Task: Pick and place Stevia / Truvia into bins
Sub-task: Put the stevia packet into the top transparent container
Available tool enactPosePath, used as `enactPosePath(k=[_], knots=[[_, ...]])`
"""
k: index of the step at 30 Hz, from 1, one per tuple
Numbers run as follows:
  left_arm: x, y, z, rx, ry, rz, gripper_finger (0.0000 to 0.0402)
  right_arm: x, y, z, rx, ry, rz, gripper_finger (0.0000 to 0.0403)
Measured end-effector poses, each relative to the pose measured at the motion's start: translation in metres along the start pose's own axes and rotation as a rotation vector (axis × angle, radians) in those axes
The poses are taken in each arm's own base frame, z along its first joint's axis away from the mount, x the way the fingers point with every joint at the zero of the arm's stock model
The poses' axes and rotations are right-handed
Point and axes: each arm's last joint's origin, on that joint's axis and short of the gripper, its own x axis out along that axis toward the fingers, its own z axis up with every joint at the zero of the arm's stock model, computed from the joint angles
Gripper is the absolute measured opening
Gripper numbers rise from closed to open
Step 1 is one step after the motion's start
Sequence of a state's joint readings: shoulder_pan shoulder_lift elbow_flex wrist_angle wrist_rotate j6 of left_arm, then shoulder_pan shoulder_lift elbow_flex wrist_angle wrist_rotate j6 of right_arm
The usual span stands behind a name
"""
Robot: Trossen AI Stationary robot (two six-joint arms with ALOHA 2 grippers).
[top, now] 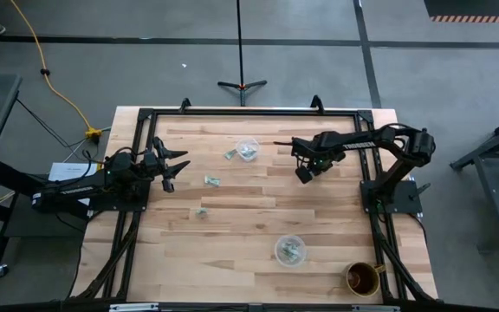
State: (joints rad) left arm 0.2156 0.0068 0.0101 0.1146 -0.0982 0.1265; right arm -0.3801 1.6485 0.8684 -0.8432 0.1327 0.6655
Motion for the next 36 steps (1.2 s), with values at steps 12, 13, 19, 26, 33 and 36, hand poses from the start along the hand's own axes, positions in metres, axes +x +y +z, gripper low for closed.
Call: enactPosePath(k=[12,13,19,26,33,36], knots=[[0.000,0.000,0.000,0.000,0.000,0.000,0.0182,-0.016,0.036,0.038,-0.162,-0.406,0.415,0.0005],[0.000,0.000,0.000,0.000,0.000,0.000,0.0182,-0.020,0.040,0.042,-0.183,-0.465,0.465,0.0005],[0.000,0.000,0.000,0.000,-0.001,0.000,0.0182,-0.051,0.060,0.060,-0.313,-0.842,0.682,0.0006],[0.000,0.000,0.000,0.000,-0.001,0.000,0.0182,-0.050,0.064,0.073,-0.371,-0.978,0.718,0.0007],[0.000,0.000,0.000,-0.001,-0.003,0.000,0.0182,-0.047,0.079,0.098,-0.420,-0.891,0.703,0.0007],[0.000,0.000,0.000,-0.001,-0.004,0.000,0.0182,-0.051,0.084,0.108,-0.429,-0.825,0.669,0.0015]])
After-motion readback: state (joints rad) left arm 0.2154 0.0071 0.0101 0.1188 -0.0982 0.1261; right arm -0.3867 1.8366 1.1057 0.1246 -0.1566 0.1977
